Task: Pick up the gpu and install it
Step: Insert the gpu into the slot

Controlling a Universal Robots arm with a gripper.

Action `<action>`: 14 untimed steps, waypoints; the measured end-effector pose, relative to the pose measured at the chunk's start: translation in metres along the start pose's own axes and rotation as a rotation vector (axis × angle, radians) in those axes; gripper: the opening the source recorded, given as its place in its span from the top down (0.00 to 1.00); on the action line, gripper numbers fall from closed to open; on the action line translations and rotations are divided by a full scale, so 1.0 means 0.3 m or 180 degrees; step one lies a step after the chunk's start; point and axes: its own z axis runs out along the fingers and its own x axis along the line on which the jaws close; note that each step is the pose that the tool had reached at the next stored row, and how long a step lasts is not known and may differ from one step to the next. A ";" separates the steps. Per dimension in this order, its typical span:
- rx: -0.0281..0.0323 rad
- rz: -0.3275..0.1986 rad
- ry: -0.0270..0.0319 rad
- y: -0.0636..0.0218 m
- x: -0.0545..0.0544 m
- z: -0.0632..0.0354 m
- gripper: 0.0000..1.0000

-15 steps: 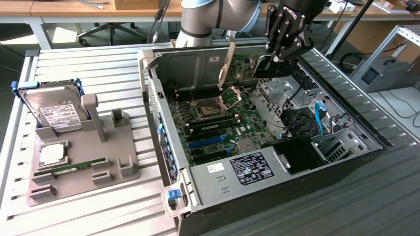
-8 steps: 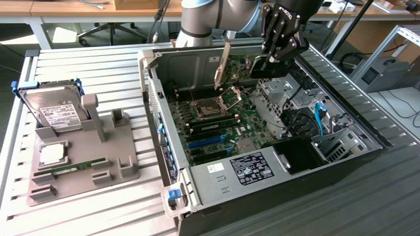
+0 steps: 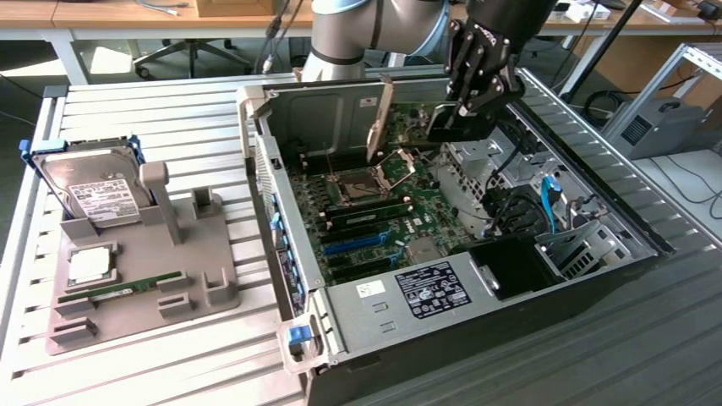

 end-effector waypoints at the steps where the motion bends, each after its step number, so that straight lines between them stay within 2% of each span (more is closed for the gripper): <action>1: 0.0000 0.0000 0.0000 0.000 0.000 0.007 0.73; 14: 0.0000 -0.0009 0.0000 0.000 0.004 0.077 0.73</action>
